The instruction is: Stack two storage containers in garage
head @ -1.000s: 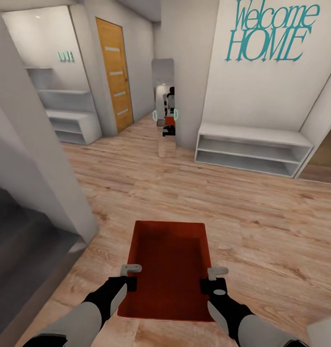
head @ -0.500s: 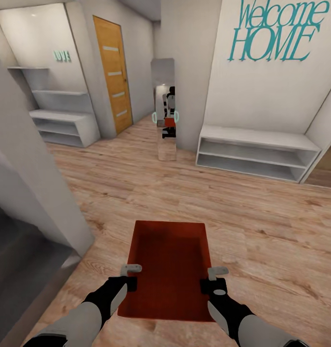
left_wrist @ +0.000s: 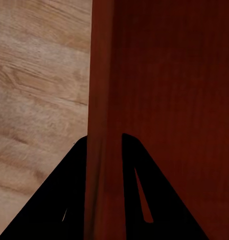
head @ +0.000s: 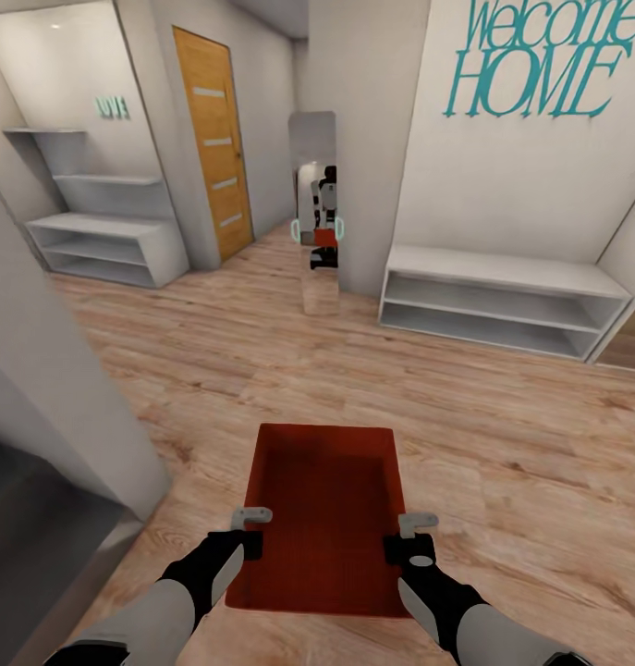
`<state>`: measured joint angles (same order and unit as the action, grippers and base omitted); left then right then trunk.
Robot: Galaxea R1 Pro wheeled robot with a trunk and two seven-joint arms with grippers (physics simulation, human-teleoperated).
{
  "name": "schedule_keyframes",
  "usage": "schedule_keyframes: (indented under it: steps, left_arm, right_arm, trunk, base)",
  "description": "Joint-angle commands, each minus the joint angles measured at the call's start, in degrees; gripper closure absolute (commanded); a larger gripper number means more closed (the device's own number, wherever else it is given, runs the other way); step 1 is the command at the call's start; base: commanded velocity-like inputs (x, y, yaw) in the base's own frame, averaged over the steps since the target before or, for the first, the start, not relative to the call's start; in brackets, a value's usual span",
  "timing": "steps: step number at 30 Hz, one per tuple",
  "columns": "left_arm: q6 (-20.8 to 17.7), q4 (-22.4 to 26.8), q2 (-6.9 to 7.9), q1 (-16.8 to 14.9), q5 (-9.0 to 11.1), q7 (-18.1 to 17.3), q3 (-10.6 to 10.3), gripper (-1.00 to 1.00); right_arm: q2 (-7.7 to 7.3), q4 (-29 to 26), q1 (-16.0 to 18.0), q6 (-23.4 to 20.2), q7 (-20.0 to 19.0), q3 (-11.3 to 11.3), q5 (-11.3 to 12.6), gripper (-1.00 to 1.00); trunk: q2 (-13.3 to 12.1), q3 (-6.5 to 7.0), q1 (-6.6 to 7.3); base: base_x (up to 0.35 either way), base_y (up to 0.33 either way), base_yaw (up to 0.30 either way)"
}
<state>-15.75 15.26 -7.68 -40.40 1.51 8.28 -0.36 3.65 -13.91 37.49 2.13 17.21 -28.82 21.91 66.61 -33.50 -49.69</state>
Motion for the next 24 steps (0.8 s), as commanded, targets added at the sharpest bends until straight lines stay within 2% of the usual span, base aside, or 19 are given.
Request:
schedule_keyframes:
  steps: [1,24]
  left_arm:
    - [-0.5,0.3,0.13,0.0,-1.3,0.6,-0.4,1.00]
    - [-0.4,0.2,0.13,0.0,-1.3,0.6,-0.4,1.00]
  right_arm:
    - [-0.05,1.0,0.0,0.2,0.4,-1.1,1.3,1.00]
    - [0.03,1.0,0.0,0.2,0.4,-1.1,1.3,1.00]
  trunk:
    - [0.0,-0.05,-0.03]
    - [0.0,-0.05,-0.03]
  base:
    - [0.323,0.000,0.000]
    - [0.323,0.000,0.000]
